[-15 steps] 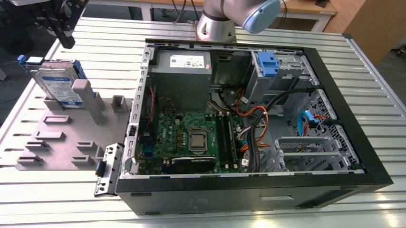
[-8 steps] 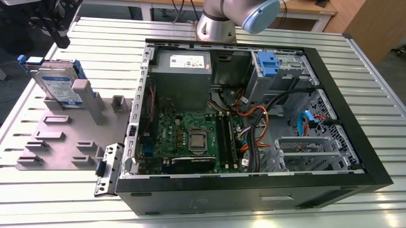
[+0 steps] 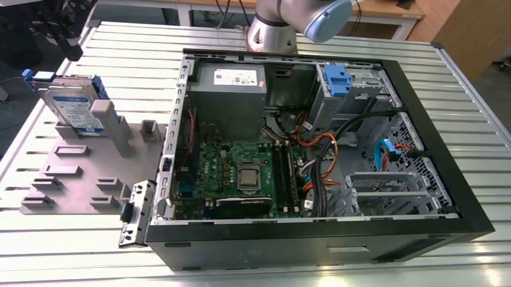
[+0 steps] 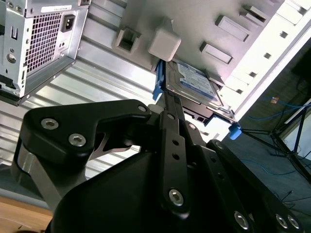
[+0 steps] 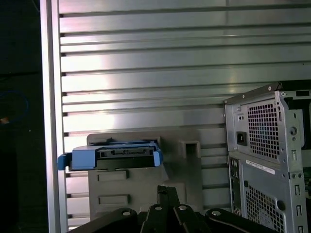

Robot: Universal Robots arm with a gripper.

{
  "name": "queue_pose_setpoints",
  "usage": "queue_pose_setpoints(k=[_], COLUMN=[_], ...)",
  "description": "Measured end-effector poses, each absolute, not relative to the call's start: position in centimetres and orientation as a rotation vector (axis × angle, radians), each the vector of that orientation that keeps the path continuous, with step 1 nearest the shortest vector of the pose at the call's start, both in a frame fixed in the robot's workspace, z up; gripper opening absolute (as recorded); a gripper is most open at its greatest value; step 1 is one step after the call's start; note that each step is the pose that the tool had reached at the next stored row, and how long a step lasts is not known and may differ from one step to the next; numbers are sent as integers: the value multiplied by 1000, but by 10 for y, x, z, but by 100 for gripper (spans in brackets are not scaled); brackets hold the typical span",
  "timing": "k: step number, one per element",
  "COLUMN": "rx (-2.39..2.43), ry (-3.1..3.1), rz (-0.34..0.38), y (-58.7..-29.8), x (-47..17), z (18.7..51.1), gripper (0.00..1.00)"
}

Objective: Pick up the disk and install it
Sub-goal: 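Reach for the disk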

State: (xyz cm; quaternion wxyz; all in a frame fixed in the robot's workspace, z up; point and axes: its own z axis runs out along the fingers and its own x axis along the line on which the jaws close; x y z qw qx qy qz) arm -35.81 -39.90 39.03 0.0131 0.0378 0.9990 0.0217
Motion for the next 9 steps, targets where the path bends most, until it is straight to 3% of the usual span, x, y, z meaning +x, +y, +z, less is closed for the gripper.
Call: queue_pose_setpoints(k=[9], rx=[118], ry=[3113], rz=[68], y=[-399], x=[-365], z=[390], gripper=[11])
